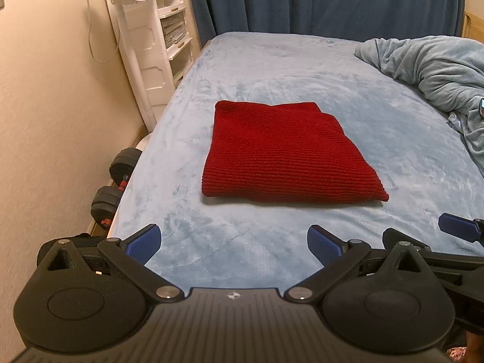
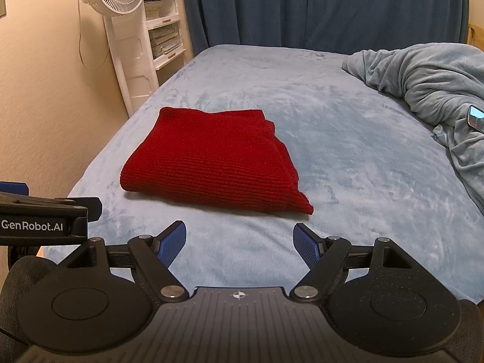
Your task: Fold small clothes
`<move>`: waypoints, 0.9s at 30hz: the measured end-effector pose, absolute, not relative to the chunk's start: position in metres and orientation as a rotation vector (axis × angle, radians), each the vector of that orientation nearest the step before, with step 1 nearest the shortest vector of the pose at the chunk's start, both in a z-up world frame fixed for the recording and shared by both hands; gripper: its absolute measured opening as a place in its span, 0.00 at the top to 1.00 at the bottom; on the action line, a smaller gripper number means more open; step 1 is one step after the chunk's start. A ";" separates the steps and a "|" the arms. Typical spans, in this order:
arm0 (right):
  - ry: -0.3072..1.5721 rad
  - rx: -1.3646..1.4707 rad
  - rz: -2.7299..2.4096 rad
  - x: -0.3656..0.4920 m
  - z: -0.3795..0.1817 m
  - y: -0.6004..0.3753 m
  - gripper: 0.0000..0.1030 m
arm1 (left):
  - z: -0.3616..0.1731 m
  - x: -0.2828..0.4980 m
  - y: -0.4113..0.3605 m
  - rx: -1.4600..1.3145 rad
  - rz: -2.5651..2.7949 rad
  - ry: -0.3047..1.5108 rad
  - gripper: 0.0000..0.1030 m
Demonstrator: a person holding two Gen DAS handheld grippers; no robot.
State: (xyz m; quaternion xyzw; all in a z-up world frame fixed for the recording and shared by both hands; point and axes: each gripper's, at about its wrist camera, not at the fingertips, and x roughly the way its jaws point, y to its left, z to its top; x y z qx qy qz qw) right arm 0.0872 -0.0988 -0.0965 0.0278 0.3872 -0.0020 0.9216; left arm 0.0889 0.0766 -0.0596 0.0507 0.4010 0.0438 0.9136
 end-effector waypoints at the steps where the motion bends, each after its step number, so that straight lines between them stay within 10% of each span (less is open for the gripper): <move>1: 0.795 0.057 -0.004 0.087 -0.097 -0.099 0.23 | -0.060 0.089 0.077 0.104 0.090 0.826 0.00; 27: 0.795 0.051 -0.002 0.087 -0.097 -0.098 0.23 | -0.061 0.090 0.079 0.106 0.091 0.827 0.00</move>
